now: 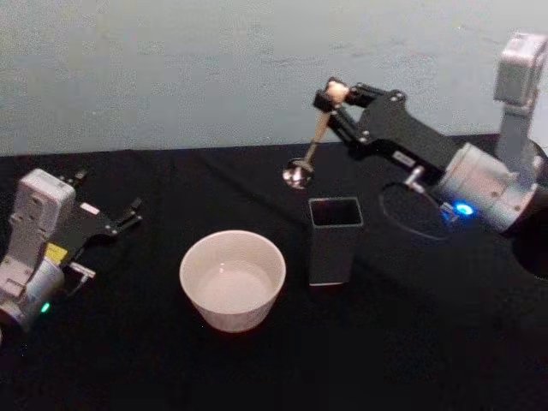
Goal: Pick up the stirring spoon with one hand, stir inside the cup, then place it back in its original position.
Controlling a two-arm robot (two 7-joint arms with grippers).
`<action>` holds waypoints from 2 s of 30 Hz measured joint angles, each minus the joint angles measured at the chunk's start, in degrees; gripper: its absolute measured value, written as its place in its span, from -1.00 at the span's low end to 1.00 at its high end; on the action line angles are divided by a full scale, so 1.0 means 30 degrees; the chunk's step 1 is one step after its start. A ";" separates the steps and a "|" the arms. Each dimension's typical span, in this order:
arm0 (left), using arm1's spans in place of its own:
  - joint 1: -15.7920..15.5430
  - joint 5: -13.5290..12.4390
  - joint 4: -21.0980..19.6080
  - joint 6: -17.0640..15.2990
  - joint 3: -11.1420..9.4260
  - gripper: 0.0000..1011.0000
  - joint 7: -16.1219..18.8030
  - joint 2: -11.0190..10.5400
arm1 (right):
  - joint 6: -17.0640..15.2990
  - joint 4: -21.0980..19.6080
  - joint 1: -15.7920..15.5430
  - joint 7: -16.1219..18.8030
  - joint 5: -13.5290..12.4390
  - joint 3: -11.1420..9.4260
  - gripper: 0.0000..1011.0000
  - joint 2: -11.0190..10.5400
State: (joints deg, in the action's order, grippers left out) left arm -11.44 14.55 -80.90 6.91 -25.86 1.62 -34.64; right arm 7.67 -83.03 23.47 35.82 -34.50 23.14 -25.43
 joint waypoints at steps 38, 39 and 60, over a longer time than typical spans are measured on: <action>0.0001 0.0001 -0.0001 0.0000 0.0001 0.98 0.0000 -0.0001 | 0.1499 0.5206 0.1460 0.1628 0.2645 0.3635 -0.58 0.3032; 0.0001 0.0000 0.0001 -0.0001 0.0001 0.98 0.0000 0.0000 | 0.1552 0.5356 0.1459 0.1697 0.2686 0.3655 -0.58 0.3090; 0.0002 0.0001 0.0000 0.0000 0.0001 0.98 0.0000 0.0000 | 0.1621 0.5740 0.1244 0.1842 0.3194 0.3677 -0.58 0.3280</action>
State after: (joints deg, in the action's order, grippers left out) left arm -11.43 14.55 -80.90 6.91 -25.86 1.62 -34.65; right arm 12.53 -65.81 27.20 41.35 -24.92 34.17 -15.60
